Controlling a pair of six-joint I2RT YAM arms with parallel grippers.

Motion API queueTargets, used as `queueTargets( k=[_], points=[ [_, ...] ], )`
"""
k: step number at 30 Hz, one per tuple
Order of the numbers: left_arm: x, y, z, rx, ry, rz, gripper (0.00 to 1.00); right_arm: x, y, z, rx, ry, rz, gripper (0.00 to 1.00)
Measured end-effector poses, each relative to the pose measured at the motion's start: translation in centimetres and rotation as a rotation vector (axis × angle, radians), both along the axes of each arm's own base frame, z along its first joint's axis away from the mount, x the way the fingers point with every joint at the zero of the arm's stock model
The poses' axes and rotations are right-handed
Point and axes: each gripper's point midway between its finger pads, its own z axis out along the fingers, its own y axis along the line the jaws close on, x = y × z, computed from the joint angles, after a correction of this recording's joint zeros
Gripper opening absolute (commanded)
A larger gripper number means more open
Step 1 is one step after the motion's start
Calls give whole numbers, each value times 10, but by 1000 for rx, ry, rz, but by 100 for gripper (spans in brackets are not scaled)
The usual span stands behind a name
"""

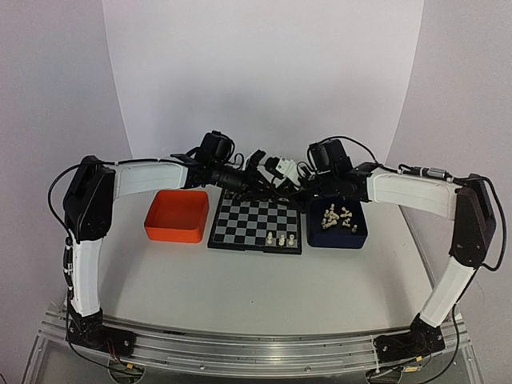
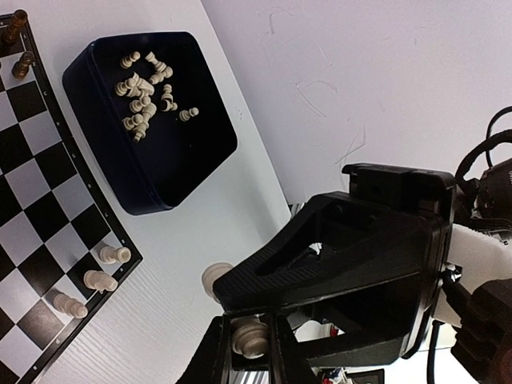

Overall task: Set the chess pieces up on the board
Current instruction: Place the chess piece on the chessboard.

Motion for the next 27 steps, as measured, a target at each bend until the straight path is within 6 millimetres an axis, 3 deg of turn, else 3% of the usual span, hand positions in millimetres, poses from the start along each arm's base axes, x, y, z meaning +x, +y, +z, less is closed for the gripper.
queueTargets(
  k=[8, 11, 17, 22, 27],
  points=[
    [-1, -5, -11, 89, -62, 53, 0, -7, -4, 6, 33, 6, -12, 67],
    [2, 2, -14, 147, -106, 91, 0, -15, -9, 13, 50, 14, -20, 84],
    [12, 35, 8, 262, -257, 215, 0, -30, -28, 34, 109, 44, -102, 89],
    [10, 66, 35, 333, -365, 297, 0, -18, -54, 41, 120, 45, -302, 92],
    [4, 86, 21, 419, -388, 309, 0, 5, -94, 28, 120, 76, -586, 93]
  ],
)
